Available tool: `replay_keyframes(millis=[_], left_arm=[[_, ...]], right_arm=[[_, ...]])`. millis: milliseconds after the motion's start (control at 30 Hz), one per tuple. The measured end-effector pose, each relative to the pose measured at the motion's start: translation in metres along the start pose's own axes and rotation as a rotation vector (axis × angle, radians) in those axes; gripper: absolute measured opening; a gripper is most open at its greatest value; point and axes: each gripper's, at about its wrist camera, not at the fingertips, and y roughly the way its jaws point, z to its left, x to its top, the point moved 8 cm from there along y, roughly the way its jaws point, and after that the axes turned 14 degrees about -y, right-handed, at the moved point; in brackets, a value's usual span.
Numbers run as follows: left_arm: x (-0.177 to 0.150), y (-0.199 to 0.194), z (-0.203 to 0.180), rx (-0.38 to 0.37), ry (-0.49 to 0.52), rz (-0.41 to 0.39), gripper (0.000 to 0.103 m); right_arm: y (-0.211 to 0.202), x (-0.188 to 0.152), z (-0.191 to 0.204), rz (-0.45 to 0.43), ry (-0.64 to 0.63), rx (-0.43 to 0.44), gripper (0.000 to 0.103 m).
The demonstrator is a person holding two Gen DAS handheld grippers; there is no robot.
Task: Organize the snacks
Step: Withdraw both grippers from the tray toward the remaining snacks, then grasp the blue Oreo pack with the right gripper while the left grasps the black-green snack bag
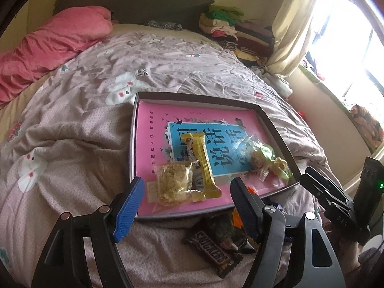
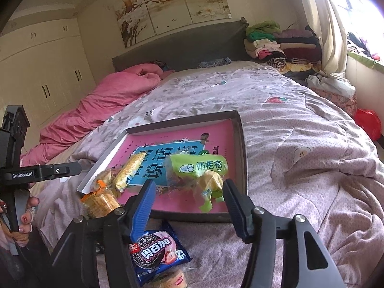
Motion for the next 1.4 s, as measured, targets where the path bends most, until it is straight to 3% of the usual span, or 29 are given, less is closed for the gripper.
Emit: replay_keyframes(millis=[1033,1400], left_arm=[[-0.045,-0.011,-0.015,-0.004,0.117,0.07,0.075],[-0.06,-0.009,-0.026,-0.017,0.16,0.103,0.075]], right_arm=[[-0.018,-0.006,0.039,0.018,-0.072,0.083,0.066],[-0.016,-0.016,0.049,0.064,-0.09,0.111,0.076]])
